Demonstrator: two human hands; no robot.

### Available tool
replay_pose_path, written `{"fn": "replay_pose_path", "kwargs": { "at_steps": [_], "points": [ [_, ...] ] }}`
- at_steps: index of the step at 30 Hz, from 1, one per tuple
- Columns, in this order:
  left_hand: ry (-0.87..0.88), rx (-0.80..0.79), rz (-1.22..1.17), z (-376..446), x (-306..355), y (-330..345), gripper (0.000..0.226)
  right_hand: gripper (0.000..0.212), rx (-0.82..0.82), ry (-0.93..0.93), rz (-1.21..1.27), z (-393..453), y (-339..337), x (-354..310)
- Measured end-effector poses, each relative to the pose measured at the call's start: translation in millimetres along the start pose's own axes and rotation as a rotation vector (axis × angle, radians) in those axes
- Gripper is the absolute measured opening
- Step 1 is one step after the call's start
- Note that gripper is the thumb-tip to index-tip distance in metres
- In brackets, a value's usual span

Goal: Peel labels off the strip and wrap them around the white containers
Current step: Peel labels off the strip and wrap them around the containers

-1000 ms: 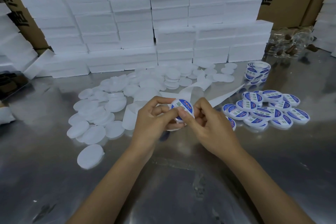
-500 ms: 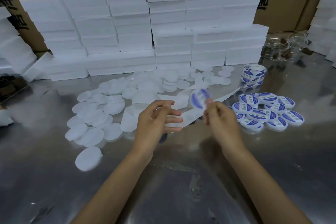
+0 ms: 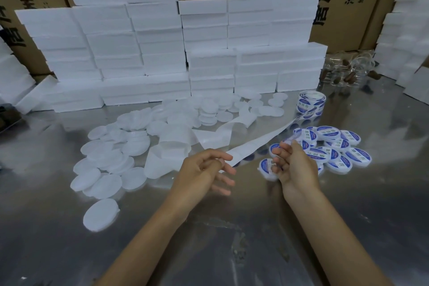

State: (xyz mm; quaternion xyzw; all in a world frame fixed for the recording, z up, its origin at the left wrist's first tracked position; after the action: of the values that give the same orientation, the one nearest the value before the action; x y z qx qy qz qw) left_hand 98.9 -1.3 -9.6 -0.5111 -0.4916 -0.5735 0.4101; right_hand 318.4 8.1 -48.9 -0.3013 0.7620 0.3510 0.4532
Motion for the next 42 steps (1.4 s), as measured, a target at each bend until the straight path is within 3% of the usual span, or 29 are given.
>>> {"fn": "replay_pose_path", "kwargs": {
  "at_steps": [4, 7, 12, 15, 17, 19, 22, 25, 37, 42],
  "points": [
    [0.013, -0.026, 0.027, -1, 1, 4, 0.024, 0.027, 0.006, -0.070, -0.074, -3, 3, -4],
    [0.079, -0.036, 0.023, 0, 15, 0, 0.023, 0.022, 0.000, -0.318, -0.282, -11, 13, -17],
    [0.303, 0.194, 0.049, 28, 67, -57, 0.027, 0.015, -0.104, -0.649, -0.621, -31, 53, -15],
    [0.385, 0.424, 0.307, 71, 94, -106, 0.021, 0.012, -0.137, -0.817, -0.804, -39, 72, -8],
    [0.278, 0.490, 0.598, 111, 94, -129, 0.018, 0.007, -0.133, -0.985, -0.957, -46, 82, -5],
    [0.096, 0.450, 0.809, 148, 75, -141, 0.034, 0.006, -0.119, -1.109, -1.062, -51, 87, -4],
    [-0.076, 0.370, 0.948, 178, 41, -143, 0.064, 0.008, -0.098, -1.147, -1.110, -48, 87, -4],
    [-0.083, 0.381, 0.969, 187, 25, -141, 0.074, 0.010, -0.106, -1.133, -1.123, -45, 87, -3],
    [0.096, 0.508, 0.405, 156, 40, -156, 0.031, 0.009, -0.137, -1.092, -1.097, -42, 85, -3],
    [0.083, 0.535, 0.339, 143, 47, -162, 0.023, 0.010, -0.142, -1.065, -1.101, -39, 84, -2]
  ]
}}
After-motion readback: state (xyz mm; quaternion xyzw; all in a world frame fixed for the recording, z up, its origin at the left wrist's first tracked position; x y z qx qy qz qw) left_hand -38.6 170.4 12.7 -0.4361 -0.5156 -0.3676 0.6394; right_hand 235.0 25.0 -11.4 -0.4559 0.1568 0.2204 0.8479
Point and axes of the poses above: each hand's wrist, its own z-axis towards the middle knuckle, its own y-axis out of the palm, x = y × z, the point moved 8 cm from there along z, towards the middle knuckle, and after that the axes turned 12 degrees about -z, right-handed, at the moved point
